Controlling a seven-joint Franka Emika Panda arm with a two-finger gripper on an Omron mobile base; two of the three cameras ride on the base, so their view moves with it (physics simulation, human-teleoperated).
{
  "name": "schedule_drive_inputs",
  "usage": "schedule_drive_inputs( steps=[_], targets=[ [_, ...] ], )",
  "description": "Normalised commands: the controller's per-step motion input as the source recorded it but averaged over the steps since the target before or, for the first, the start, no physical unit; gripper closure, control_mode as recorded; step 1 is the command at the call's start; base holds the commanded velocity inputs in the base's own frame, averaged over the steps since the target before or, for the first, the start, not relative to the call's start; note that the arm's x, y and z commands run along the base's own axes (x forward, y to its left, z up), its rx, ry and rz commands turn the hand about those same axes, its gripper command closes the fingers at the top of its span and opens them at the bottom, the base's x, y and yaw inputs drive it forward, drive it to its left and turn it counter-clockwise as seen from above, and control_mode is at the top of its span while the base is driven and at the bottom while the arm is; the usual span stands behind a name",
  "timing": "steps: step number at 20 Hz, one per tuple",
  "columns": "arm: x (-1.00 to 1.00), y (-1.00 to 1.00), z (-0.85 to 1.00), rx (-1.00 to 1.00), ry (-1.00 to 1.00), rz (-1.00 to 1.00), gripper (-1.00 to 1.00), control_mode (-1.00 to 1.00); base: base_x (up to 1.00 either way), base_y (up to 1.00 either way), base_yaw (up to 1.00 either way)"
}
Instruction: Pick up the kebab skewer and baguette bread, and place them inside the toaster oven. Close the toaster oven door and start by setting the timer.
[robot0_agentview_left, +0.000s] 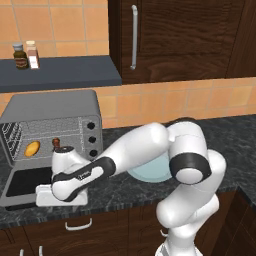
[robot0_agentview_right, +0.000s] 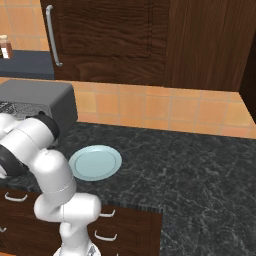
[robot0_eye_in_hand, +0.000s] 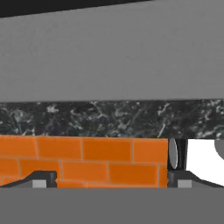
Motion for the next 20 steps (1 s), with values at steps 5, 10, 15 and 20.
schedule_drive_inputs(
  steps=[5, 10, 15, 20],
  targets=[
    [0.5, 0.0, -0.25, 0.0, 0.0, 0.0, -1.0, -1.0, 0.0, 0.0, 0.0],
    [0.48, 0.0, -0.19, 0.0, 0.0, 0.02, -1.0, -1.0, 0.0, 0.0, 0.0],
    [0.59, 0.0, -0.02, 0.0, -0.07, 0.02, -1.0, -1.0, 0.0, 0.0, 0.0],
    [0.6, -0.07, 0.01, 0.0, -0.24, 0.03, -1.0, -1.0, 0.0, 0.0, 0.0]
  ],
)
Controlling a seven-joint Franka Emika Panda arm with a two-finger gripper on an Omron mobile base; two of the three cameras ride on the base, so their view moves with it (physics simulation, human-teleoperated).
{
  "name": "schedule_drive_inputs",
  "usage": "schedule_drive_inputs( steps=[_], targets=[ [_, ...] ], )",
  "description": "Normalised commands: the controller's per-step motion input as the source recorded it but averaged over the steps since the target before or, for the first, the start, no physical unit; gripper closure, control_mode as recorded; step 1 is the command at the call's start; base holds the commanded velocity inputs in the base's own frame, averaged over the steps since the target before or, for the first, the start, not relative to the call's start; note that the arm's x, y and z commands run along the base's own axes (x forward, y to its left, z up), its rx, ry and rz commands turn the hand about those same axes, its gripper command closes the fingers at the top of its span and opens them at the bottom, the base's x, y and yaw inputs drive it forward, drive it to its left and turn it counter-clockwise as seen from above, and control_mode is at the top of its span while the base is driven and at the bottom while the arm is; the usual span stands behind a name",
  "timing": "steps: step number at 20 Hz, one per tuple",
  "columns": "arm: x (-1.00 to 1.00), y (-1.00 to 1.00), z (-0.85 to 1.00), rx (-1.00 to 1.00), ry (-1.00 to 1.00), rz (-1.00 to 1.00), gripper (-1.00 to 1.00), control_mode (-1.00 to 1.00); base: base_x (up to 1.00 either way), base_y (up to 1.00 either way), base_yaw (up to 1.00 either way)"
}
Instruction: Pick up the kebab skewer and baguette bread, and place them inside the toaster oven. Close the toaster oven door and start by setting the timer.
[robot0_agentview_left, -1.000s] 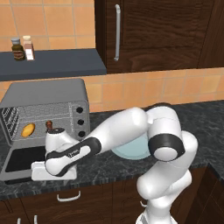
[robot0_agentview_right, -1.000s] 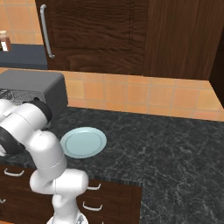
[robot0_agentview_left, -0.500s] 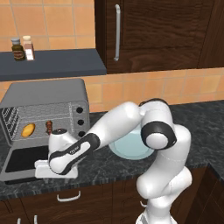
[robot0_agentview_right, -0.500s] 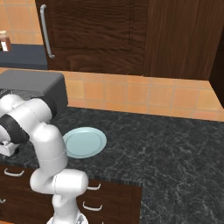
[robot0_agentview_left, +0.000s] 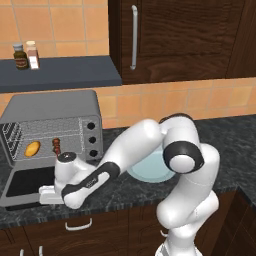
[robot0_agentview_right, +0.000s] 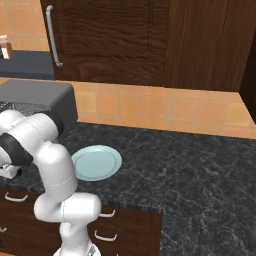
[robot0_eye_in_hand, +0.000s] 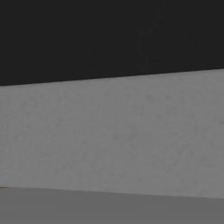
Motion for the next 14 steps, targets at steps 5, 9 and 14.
schedule_drive_inputs(
  steps=[5, 9, 14],
  targets=[
    [0.73, -0.28, 0.15, 0.0, -0.24, 0.01, -1.0, -1.0, 0.0, 0.0, 0.0],
    [0.82, -0.36, 0.29, 0.0, -0.17, 0.01, -1.0, -1.0, 0.0, 0.0, 0.0],
    [0.89, -0.4, 0.42, 0.0, -0.13, 0.01, -1.0, -1.0, 0.0, 0.0, 0.0]
  ],
)
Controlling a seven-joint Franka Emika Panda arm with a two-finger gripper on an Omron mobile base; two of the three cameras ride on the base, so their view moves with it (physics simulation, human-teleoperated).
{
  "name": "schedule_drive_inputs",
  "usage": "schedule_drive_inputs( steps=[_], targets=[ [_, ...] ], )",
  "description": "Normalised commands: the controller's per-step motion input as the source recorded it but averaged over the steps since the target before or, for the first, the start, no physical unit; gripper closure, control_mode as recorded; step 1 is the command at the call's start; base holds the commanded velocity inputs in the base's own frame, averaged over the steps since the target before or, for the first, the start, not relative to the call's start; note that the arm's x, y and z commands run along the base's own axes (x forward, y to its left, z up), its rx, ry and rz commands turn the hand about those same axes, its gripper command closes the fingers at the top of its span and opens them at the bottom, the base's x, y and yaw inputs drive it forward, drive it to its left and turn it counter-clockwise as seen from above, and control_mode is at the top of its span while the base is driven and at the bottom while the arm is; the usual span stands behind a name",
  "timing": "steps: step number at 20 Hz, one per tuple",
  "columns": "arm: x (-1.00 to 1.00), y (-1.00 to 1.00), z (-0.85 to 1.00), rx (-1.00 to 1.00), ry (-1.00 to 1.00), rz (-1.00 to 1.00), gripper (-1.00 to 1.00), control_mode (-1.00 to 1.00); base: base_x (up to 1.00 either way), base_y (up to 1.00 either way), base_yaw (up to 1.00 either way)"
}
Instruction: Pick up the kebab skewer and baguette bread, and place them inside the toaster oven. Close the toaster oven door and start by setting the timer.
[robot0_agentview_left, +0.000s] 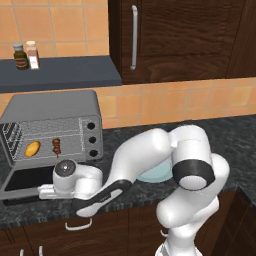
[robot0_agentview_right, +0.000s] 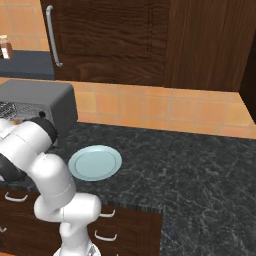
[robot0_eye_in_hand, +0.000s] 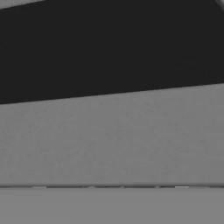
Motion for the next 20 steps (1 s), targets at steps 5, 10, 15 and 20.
schedule_drive_inputs(
  steps=[5, 10, 15, 20],
  targets=[
    [0.87, -0.51, 0.5, 0.0, -0.09, 0.01, -1.0, -1.0, 0.0, 0.0, 0.0],
    [0.9, -0.52, 0.61, 0.0, -0.01, 0.01, -1.0, -1.0, 0.0, 0.0, 0.0],
    [0.76, -0.43, 0.56, 0.0, 0.0, 0.01, -1.0, -1.0, 0.0, 0.0, 0.0],
    [0.68, -0.41, 0.26, 0.03, 0.0, 0.02, -1.0, -1.0, 0.0, 0.0, 0.0]
  ],
)
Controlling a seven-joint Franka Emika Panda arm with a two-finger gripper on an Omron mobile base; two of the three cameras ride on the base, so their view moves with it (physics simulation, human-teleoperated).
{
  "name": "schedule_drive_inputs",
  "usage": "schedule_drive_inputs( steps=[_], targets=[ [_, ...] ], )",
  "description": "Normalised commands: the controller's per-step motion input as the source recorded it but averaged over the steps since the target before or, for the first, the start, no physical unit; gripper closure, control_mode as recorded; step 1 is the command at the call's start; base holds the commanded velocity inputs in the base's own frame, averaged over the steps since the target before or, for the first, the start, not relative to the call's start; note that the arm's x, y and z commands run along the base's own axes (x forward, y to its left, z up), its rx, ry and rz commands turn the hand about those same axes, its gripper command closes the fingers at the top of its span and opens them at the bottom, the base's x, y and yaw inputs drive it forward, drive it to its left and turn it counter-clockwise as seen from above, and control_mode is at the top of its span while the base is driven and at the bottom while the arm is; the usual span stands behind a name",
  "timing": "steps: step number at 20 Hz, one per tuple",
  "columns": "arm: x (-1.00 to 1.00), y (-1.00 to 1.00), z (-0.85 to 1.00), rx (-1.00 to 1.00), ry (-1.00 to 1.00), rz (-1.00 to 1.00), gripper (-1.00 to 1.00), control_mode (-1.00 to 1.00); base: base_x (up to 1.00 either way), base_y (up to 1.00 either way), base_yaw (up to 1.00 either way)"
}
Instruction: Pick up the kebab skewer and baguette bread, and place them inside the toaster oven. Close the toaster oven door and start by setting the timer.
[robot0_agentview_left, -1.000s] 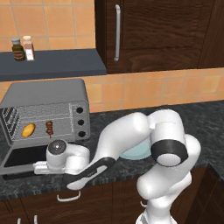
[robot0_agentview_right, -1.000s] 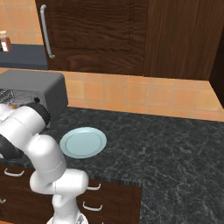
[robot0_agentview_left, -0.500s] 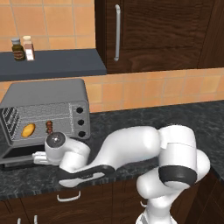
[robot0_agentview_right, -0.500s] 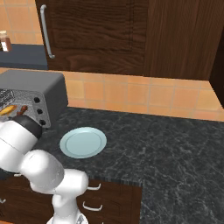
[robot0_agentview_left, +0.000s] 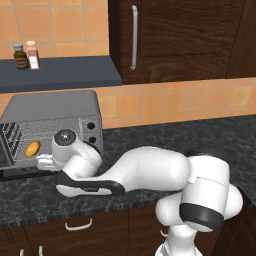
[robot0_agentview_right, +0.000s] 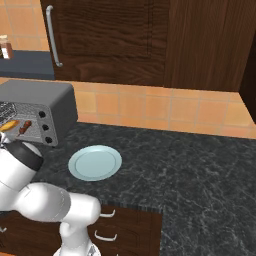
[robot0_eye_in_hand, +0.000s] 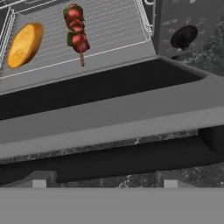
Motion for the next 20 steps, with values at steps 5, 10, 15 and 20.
schedule_drive_inputs(
  steps=[5, 10, 15, 20],
  targets=[
    [0.7, -0.42, 0.28, 0.02, 0.0, 0.02, -1.0, -1.0, 0.0, 0.0, 0.0],
    [0.7, -0.39, 0.22, 0.03, 0.0, 0.02, -1.0, -1.0, 0.0, 0.0, 0.0],
    [0.56, -0.31, 0.11, 0.03, -0.01, 0.01, -1.0, -1.0, 0.0, 0.0, 0.0],
    [0.52, -0.32, 0.03, 0.03, -0.01, 0.0, -1.0, -1.0, 0.0, 0.0, 0.0]
  ],
)
